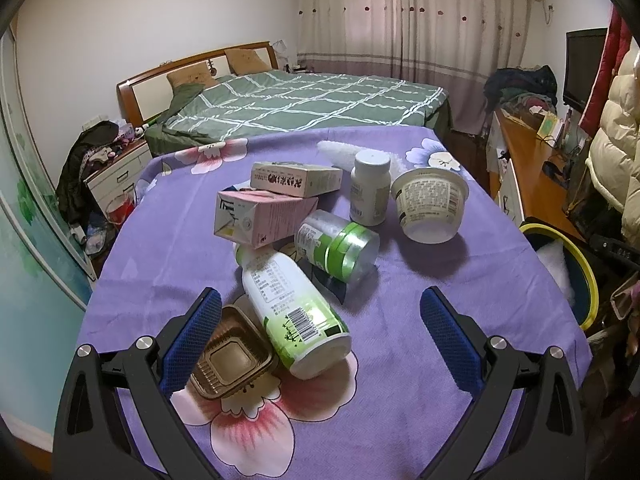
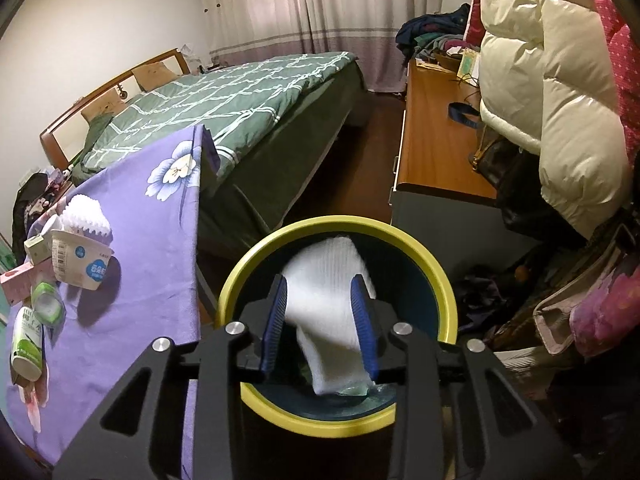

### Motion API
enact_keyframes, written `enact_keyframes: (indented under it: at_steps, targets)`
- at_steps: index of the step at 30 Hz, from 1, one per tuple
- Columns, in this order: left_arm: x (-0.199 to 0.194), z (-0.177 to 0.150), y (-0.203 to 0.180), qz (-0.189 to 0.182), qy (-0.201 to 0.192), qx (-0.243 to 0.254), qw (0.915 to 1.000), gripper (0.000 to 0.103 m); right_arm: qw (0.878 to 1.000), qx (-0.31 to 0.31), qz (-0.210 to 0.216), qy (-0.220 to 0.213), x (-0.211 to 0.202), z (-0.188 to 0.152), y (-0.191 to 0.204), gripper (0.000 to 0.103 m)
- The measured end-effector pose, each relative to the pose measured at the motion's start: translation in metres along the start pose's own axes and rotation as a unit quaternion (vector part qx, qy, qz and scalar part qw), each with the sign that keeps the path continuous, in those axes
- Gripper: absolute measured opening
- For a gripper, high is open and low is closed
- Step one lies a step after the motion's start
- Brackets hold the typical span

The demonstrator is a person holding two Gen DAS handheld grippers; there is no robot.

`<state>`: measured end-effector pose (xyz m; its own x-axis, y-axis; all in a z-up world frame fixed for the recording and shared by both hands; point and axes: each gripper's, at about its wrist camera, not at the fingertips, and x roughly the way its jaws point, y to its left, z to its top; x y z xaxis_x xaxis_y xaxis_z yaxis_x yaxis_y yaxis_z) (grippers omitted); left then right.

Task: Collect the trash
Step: 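Lift the white towel with the right tool and drop it into the bin, then reach the left tool to the white-green bottle and grasp it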

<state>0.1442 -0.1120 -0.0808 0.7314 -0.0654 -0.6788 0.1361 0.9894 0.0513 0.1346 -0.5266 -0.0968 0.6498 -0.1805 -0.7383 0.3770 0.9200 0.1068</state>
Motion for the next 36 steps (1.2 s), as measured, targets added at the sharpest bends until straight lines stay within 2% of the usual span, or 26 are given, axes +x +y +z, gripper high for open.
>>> enact_keyframes:
  at_steps: [5,13,15,23,30,36]
  targets:
    - [0.004,-0.006,0.003,0.006,0.006,-0.004,1.0000,0.098,1.000,-0.005,0.009,-0.001,0.000,-0.001,0.006,0.036]
    - [0.028,-0.019,0.009,0.022,0.039,-0.023,0.9987,0.098,1.000,-0.014,0.026,0.010,0.008,-0.004,0.020,0.036]
    - [0.034,-0.022,0.007,0.026,0.042,-0.026,0.9984,0.096,0.999,-0.017,0.029,0.012,0.010,-0.005,0.024,0.036]
    - [0.059,-0.025,0.009,0.039,0.068,-0.047,0.9958,0.076,0.999,-0.019,0.037,0.016,0.012,-0.007,0.030,0.036]
    - [0.072,-0.020,0.010,0.040,0.072,-0.050,0.9954,0.065,0.999,-0.022,0.041,0.020,0.014,-0.009,0.033,0.036]
    - [0.069,-0.021,0.007,0.048,0.067,-0.037,0.9959,0.062,0.999,-0.021,0.044,0.018,0.012,-0.009,0.033,0.036]
